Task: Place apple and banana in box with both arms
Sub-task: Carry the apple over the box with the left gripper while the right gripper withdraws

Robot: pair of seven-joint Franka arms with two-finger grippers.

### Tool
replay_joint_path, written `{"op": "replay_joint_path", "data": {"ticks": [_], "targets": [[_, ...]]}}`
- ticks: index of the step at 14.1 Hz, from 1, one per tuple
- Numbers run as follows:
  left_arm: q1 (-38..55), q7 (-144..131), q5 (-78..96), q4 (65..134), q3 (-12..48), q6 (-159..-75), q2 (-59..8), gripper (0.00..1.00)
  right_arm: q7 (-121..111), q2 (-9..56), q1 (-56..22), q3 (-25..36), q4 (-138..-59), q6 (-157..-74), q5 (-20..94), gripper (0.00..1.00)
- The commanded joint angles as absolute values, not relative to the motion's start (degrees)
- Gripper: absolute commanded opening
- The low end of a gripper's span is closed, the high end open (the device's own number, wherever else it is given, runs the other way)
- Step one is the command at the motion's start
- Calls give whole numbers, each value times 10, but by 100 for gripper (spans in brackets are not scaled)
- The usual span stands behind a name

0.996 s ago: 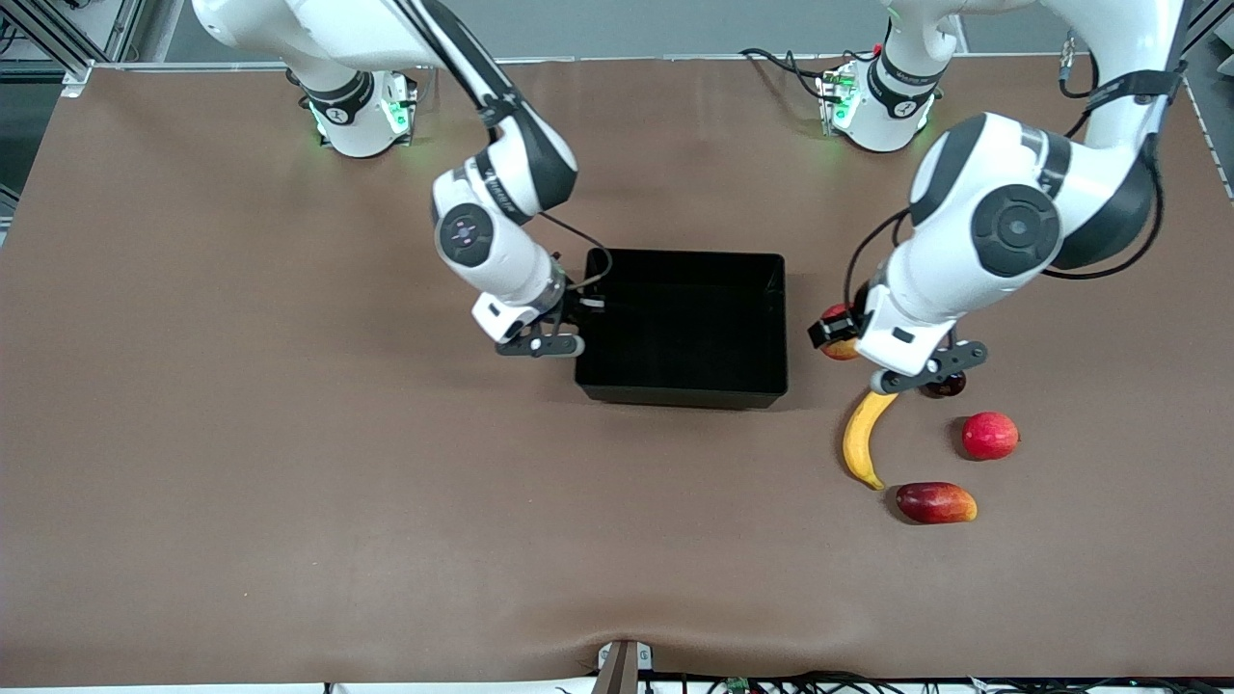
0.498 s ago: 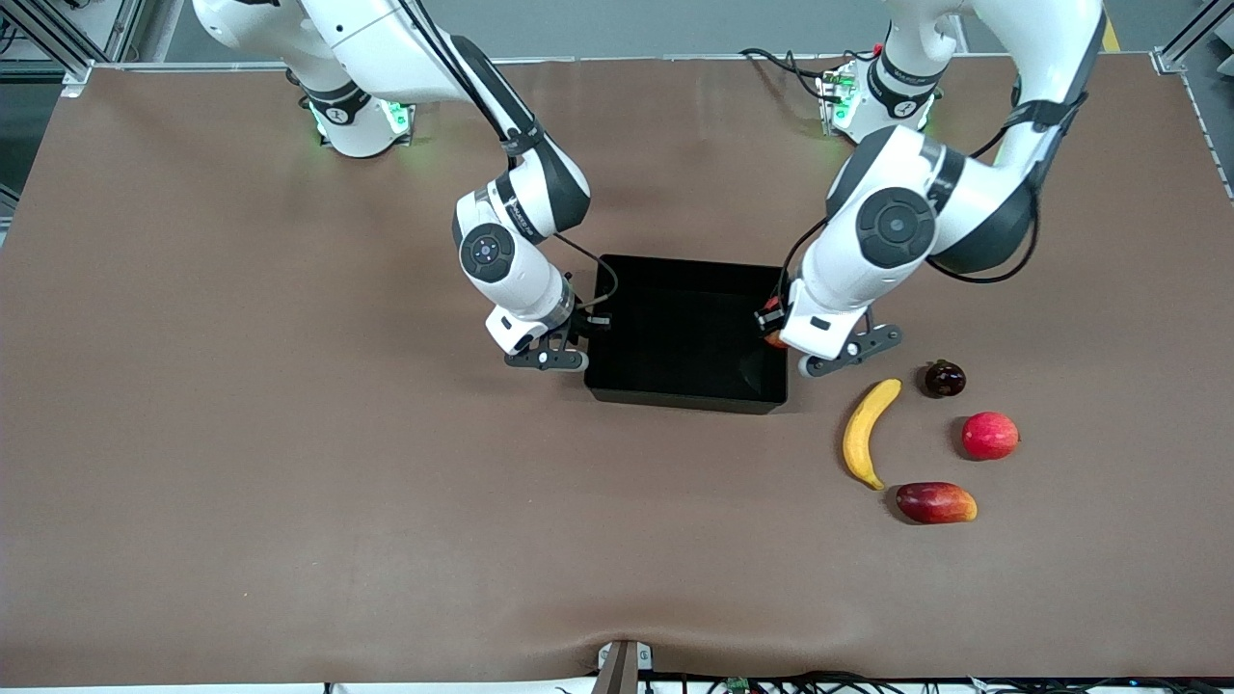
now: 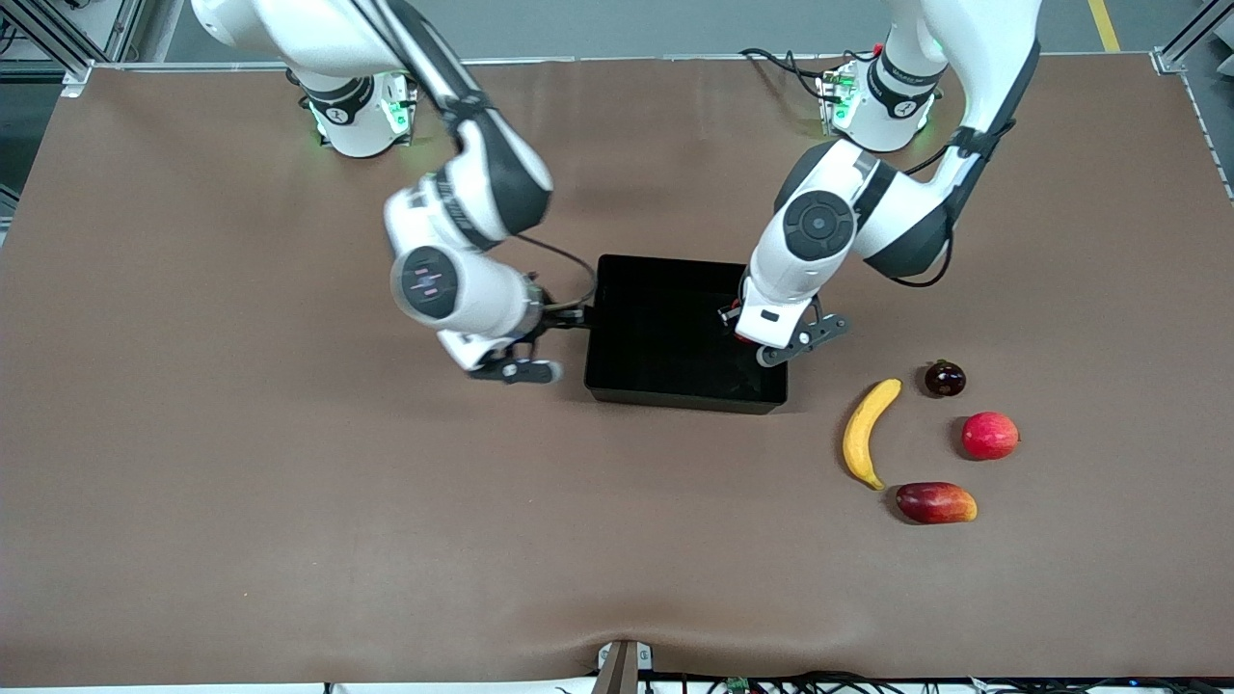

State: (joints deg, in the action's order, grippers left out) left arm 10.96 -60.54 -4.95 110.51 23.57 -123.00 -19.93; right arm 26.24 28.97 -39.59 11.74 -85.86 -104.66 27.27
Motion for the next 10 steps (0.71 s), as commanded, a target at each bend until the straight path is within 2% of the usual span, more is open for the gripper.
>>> {"op": "replay_joint_path", "data": {"ticks": [1,6,8,10], "targets": [[126,-636,-74,1118,234,-1266,-219,0,259,300,-383,162,-771,-927,231,100],[137,-701,-148,1125,235,-1298,-267,0,231,298,-273,170,-675,-799,182,100],[138,-706,-151,1126,235,-1301,-278,0,124,294,-247,172,-659,-776,136,100],[138,-708,-151,1129,235,-1304,-281,0,68,259,-222,175,-660,-773,101,100]]}}
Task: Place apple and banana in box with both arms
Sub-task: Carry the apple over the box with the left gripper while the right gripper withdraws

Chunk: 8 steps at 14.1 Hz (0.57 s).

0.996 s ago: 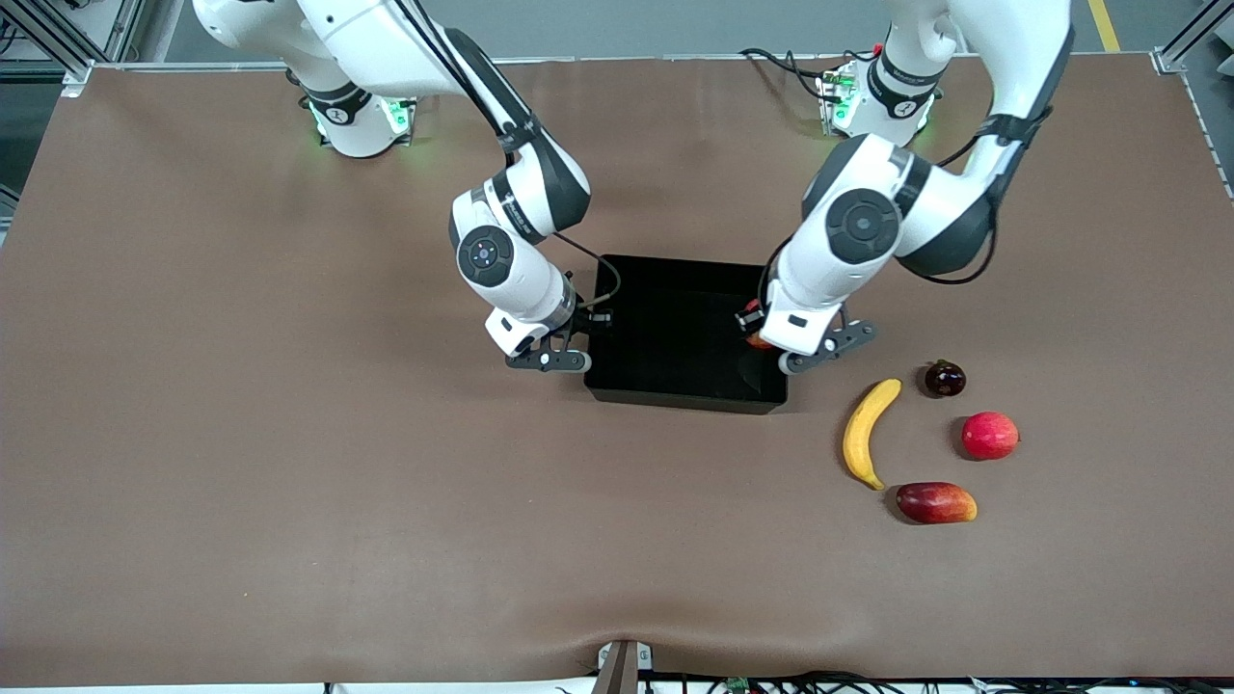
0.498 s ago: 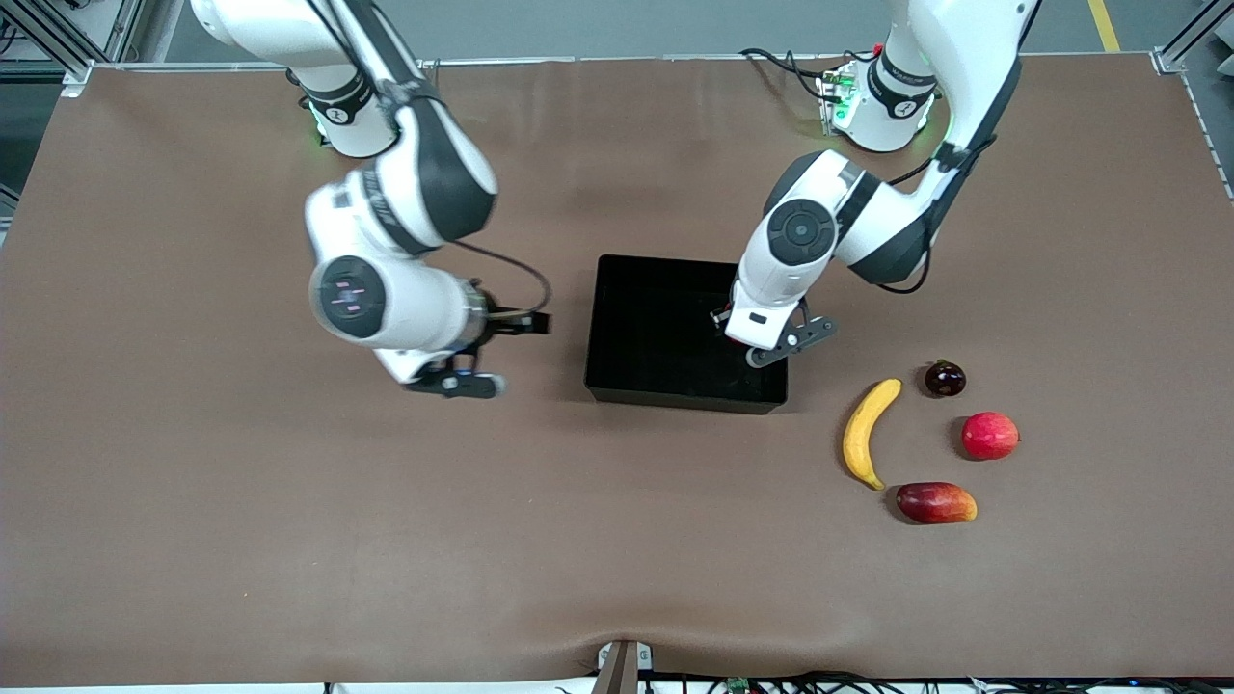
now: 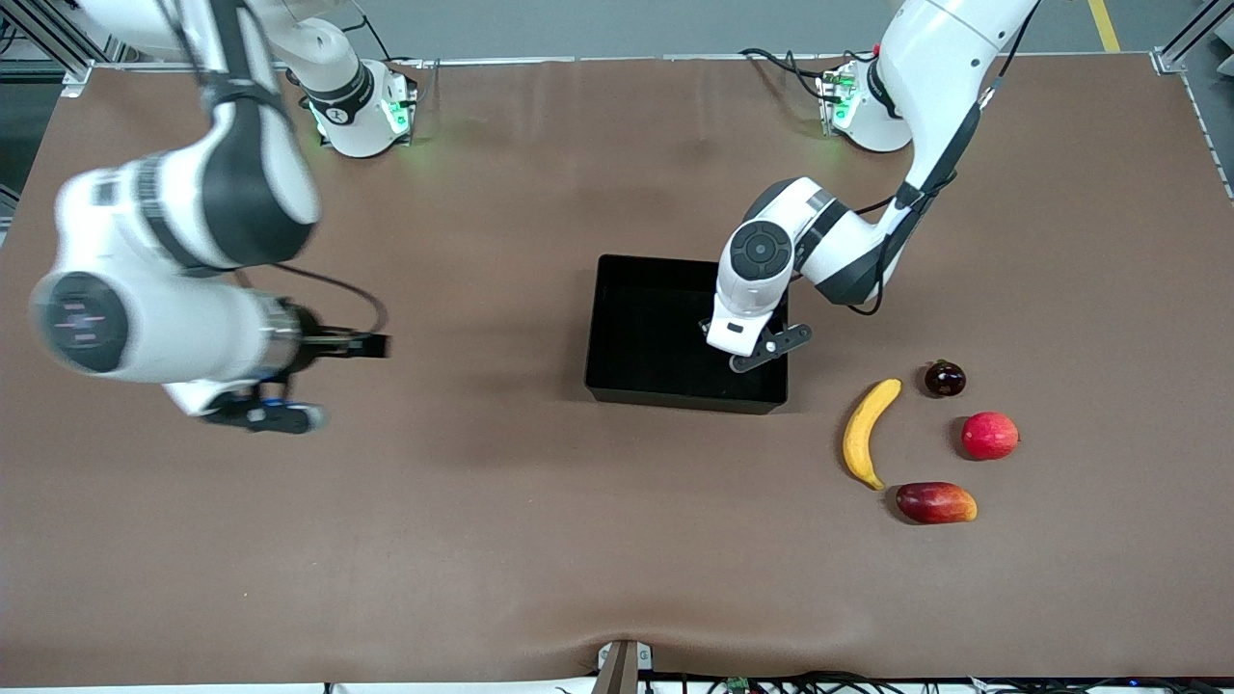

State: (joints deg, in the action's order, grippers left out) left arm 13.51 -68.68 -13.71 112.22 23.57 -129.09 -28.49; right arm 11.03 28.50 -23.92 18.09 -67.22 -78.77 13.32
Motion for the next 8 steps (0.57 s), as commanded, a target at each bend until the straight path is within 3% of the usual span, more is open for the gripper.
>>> {"op": "replay_joint_path", "data": {"ticks": [1,3,4,7,8], "targets": [[135,-708,-152,1129,235,-1308,-287,0,65,236,-207,178,-667,-772,97,100],[138,-708,-151,1129,235,-1310,-289,0,63,215,-188,184,-668,-733,70,100],[135,-708,-151,1129,235,-1307,-288,10,61,200,-178,184,-671,-727,56,100],[134,-704,-151,1125,235,-1304,-287,100,-3,141,-133,184,-725,-732,54,100],[134,-702,-151,1124,235,-1303,-284,100,-12,120,-123,184,-743,-738,53,100]]}}
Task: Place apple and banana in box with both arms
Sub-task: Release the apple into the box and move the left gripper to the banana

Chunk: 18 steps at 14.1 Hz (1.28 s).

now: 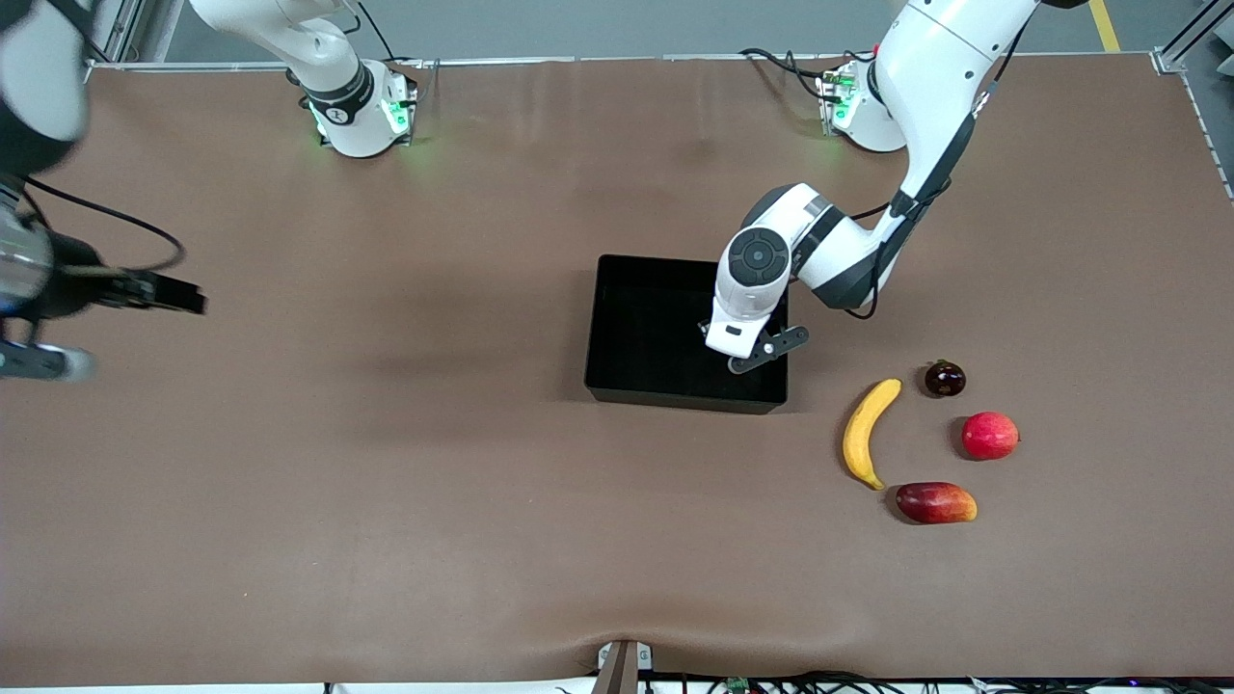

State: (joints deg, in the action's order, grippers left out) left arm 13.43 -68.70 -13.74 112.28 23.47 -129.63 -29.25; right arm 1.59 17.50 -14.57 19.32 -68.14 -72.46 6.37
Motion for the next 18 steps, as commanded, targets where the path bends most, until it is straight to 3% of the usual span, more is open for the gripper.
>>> {"op": "replay_joint_path", "data": {"ticks": [1,6,10,18], "targets": [[134,-705,-151,1122,236,-1298,-279,100,-13,97,-114,184,-766,-750,52,100],[132,-679,-149,1072,239,-1181,-208,100,-13,-24,-113,182,-899,-813,13,100],[94,-587,-142,973,237,-1075,-204,100,-12,-33,-116,177,-894,-809,12,100],[-53,-210,-149,977,236,-1104,-226,100,-12,-31,-123,174,-880,-809,13,100]]}}
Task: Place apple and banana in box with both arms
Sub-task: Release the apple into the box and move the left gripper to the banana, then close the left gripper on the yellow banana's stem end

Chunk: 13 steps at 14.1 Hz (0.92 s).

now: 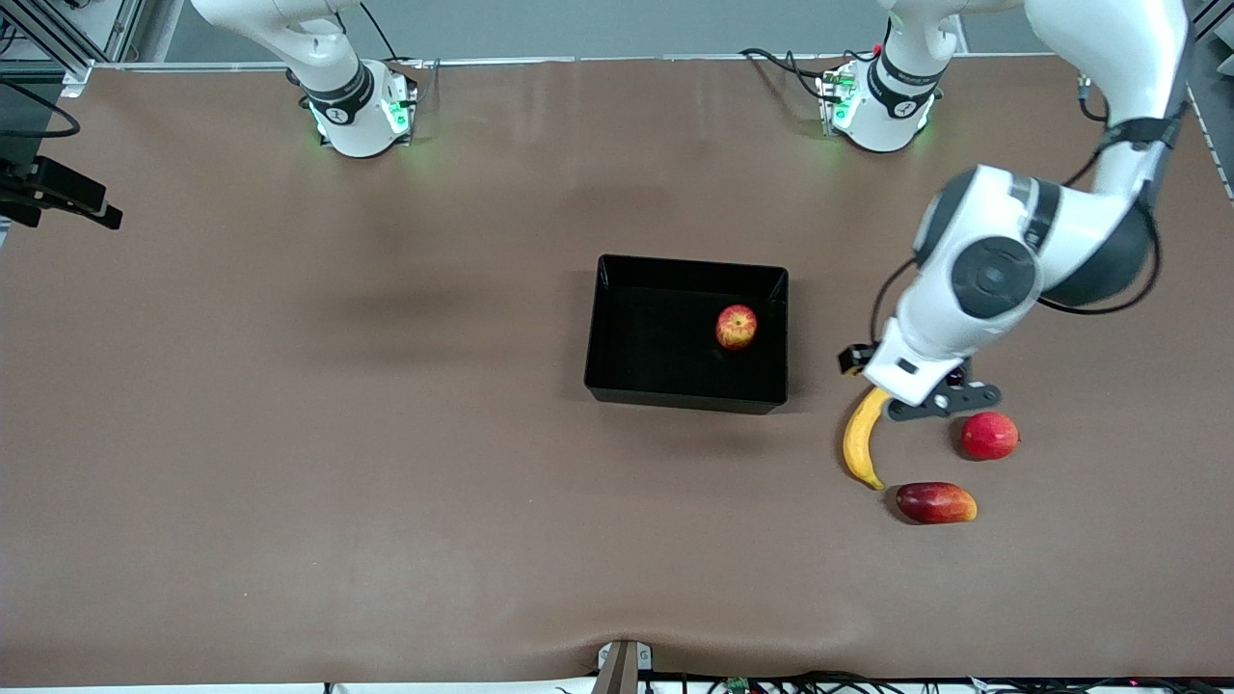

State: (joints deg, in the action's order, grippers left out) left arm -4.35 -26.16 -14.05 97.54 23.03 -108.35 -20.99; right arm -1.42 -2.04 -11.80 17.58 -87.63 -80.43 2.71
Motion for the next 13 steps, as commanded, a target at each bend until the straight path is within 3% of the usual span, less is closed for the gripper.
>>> {"op": "replay_joint_path", "data": {"ticks": [1,3,5,9,13], "targets": [[-66,-170,-149,977,236,-1121,-239,100,-12,-33,-125,175,-878,-808,14,100],[-83,-115,-149,977,236,-1163,-272,100,-11,-31,-100,143,-875,-810,14,100],[-83,-84,-151,977,234,-1214,-314,100,-11,-30,-5,45,-874,-811,13,100],[-82,-82,-210,976,233,-1286,-379,100,-11,-29,4,35,-874,-811,13,100],[-83,-90,-229,983,232,-1324,-407,72,-11,-28,16,35,-874,-811,20,100]]}}
